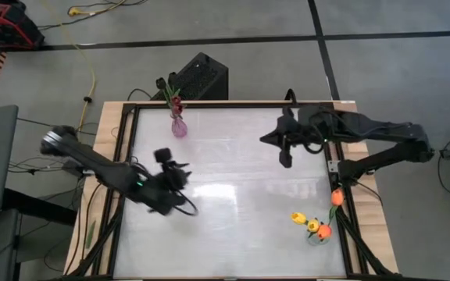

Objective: Sort flowers into vase by color
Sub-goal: Return to Home Position

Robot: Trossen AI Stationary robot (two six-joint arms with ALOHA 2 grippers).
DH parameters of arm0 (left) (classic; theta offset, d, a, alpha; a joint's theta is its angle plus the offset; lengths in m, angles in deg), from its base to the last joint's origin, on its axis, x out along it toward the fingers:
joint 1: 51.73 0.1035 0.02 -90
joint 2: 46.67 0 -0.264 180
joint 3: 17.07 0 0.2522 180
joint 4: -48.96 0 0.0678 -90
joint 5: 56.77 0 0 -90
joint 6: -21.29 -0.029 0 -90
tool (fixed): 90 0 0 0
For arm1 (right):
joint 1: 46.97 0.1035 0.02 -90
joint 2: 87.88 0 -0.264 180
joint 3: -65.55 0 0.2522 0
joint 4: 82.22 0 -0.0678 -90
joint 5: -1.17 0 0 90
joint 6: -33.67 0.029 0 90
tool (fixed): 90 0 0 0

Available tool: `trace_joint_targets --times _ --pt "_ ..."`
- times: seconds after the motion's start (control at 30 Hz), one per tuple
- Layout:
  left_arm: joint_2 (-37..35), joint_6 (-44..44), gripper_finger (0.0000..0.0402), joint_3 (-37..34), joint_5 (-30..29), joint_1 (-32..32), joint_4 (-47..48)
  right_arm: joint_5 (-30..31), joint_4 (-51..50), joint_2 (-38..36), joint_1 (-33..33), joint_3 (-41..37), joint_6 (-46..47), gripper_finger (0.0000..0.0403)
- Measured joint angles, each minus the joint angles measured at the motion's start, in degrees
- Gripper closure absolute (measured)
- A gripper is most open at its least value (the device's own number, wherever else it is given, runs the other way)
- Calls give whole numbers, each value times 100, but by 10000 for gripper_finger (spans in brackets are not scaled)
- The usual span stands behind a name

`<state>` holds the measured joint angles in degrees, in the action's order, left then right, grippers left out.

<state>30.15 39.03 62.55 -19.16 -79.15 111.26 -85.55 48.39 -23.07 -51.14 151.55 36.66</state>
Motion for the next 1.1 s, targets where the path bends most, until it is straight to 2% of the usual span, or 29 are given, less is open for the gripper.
trace_joint_targets --times 0.13,0.3,0.4,0.5,0.63,0.8,0.97,1.1 --pt "-1392 -102 286 -1342 627 -3 -1246 -16 925 -220 37 -756 -191 386" --pt "-2770 -1102 286 -3267 1885 41 -3887 -40 2483 -844 -137 -2151 -68 380" --pt "-3327 -1278 286 -4221 2025 114 -5209 -42 3334 -1165 -250 -3012 142 379" --pt "-3736 -1343 286 -4914 2028 209 -5897 -44 4000 -1443 -326 -3740 354 383" --pt "-4186 -1247 286 -5410 2322 295 -6069 -51 4654 -1652 -322 -4494 710 382" --pt "-4723 -1200 286 -5569 2664 295 -5797 -21 4998 -1833 -2 -5051 1074 382" --pt "-5321 -1107 286 -5569 2654 295 -4877 910 4980 -2201 606 -5485 1110 383" --pt "-5763 -988 286 -5569 2644 295 -4360 1009 4983 -2785 826 -5850 1025 383"
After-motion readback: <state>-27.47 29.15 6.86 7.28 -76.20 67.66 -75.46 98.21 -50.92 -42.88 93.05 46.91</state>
